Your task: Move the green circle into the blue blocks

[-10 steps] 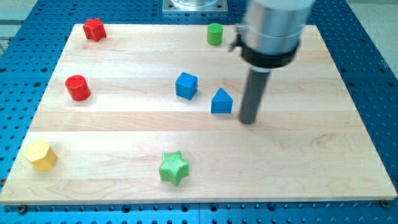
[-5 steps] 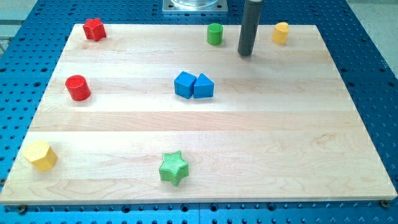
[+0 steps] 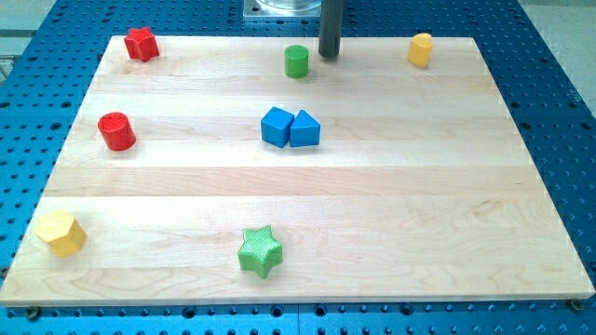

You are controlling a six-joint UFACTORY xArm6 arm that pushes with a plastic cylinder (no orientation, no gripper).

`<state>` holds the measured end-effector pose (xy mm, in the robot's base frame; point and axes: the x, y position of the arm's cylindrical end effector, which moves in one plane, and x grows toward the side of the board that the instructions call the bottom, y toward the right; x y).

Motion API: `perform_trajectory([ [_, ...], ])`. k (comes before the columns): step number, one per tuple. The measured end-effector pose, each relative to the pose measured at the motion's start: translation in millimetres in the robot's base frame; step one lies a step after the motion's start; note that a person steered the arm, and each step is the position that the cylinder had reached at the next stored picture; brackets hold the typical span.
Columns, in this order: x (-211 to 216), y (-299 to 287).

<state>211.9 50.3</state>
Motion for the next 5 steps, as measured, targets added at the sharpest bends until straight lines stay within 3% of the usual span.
perform_trajectory([
  [1, 23.9, -66.4],
  [2, 94.8, -88.4],
  [3, 84.9, -88.4],
  [4, 39.5, -96.5],
  [5, 38.2, -14.4],
])
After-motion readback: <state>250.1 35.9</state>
